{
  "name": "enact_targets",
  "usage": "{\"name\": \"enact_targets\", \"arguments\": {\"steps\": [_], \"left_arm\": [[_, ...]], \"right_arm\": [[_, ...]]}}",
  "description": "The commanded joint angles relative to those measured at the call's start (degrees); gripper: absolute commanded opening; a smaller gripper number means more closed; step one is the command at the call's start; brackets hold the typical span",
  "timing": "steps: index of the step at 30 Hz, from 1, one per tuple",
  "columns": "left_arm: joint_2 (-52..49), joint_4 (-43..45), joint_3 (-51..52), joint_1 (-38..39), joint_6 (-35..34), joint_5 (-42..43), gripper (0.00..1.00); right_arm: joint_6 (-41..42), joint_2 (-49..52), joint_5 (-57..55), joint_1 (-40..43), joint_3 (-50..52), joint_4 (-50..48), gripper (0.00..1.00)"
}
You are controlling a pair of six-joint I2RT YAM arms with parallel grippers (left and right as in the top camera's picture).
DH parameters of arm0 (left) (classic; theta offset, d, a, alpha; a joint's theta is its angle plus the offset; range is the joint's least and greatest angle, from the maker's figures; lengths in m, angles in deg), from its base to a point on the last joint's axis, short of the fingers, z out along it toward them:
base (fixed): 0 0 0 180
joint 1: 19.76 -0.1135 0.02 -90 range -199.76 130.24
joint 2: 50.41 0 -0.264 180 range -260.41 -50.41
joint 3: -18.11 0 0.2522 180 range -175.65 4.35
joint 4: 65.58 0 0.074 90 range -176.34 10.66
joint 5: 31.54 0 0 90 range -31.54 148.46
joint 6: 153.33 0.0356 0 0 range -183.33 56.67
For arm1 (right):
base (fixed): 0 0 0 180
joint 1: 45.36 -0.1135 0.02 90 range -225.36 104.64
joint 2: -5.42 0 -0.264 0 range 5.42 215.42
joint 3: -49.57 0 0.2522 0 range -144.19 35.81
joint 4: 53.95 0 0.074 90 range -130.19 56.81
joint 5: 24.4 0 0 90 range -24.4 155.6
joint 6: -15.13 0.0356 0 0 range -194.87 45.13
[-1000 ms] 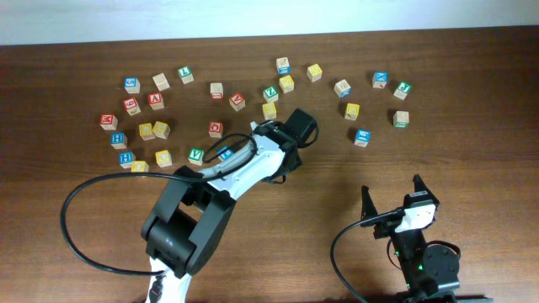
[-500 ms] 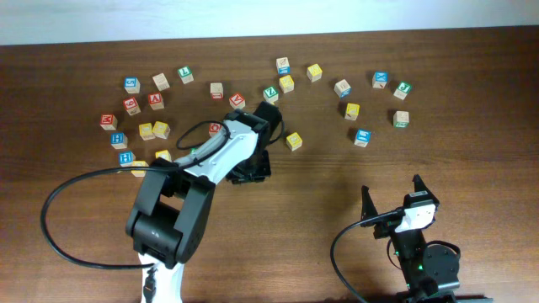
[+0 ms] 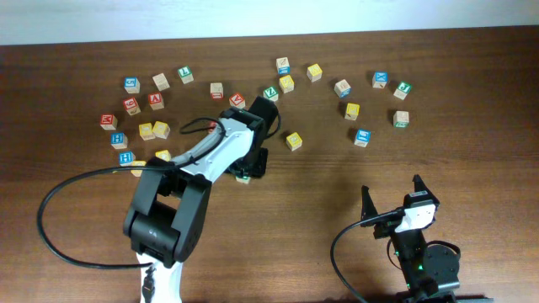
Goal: Spell out RSS
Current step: 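Carry the R block toward the front center and release it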
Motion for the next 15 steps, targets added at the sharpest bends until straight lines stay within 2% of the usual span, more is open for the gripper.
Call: {"name": "enact_targets", "arguments": {"steps": [1, 3, 8, 10, 15], "left_arm": [[-0.76, -2.05, 0.44, -0.46, 1.03, 1.03, 0.43], [-0.76, -2.6, 0.44, -0.46, 1.03, 1.03, 0.38], [-0.76, -2.4, 0.44, -0.46, 1.03, 1.03, 0.38], [-0.76, -2.91, 0.44, -0.46, 1.01, 1.07, 0.34], [-0.76, -8.87, 0.44, -0.46, -2.14, 2.8, 0.27]], "right_arm": [[0.24, -0.39, -0.26, 0.42, 0.31, 0.28, 0.98], [0.24, -0.39, -0.26, 0.42, 0.31, 0.28, 0.98], [0.24, -0.39, -0.24, 0.42, 0.31, 0.28, 0.98], [0.24, -0.39, -0.26, 0.42, 0.31, 0.28, 0.98], [0.22, -0.39, -0.26, 0.42, 0.31, 0.28, 0.98]]}}
